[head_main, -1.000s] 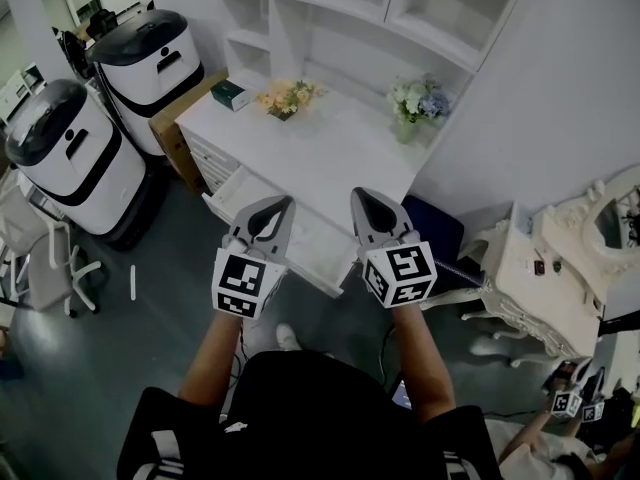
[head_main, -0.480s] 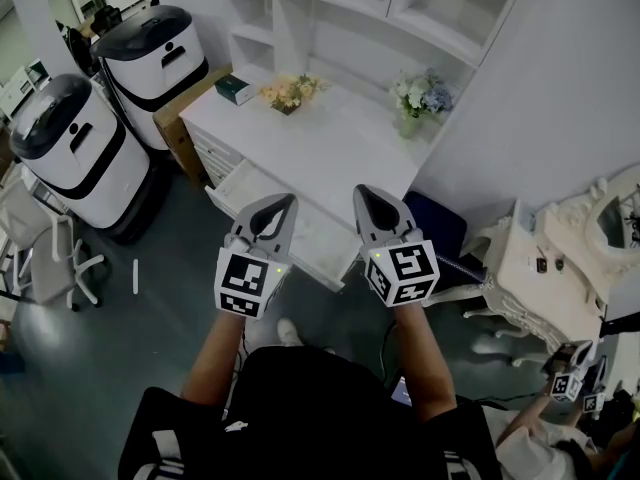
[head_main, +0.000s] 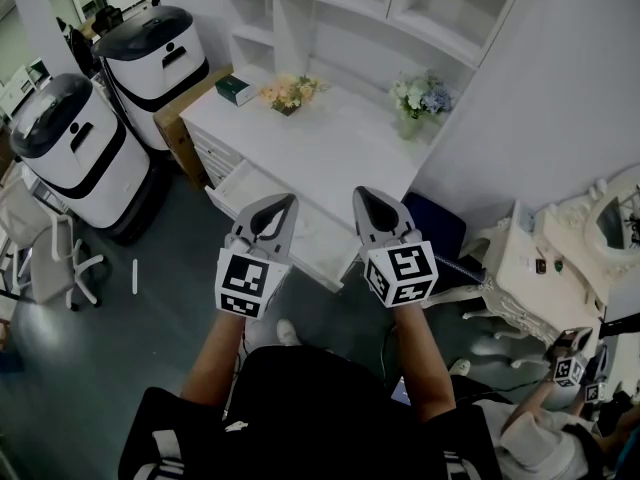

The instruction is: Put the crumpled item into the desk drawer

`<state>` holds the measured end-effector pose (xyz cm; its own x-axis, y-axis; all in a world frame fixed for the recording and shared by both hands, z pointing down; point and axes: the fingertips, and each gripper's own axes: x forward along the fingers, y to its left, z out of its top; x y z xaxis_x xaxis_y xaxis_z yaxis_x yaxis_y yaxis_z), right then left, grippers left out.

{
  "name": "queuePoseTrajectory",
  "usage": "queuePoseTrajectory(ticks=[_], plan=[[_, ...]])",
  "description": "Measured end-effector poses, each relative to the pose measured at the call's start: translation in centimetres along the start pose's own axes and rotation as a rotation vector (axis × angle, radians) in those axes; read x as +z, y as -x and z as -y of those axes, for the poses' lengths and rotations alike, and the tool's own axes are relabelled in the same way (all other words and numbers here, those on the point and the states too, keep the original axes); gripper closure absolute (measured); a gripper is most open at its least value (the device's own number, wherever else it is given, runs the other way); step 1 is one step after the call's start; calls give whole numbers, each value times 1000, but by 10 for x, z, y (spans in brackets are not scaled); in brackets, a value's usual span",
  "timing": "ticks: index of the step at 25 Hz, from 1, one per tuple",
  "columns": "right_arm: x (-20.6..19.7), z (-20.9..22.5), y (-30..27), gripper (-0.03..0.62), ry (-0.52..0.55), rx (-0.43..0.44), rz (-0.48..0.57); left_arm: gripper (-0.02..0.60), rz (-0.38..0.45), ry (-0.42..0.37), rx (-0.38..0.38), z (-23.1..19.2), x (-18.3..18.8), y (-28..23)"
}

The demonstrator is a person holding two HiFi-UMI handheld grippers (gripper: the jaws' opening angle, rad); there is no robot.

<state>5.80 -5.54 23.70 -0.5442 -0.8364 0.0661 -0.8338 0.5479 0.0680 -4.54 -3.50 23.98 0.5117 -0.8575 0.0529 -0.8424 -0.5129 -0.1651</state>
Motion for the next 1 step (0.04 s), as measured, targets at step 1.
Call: queuePoseTrajectory(ticks=[1], plan=[[0,-1,0,597,0,0,0,575,0,0,1,-1,0,1]])
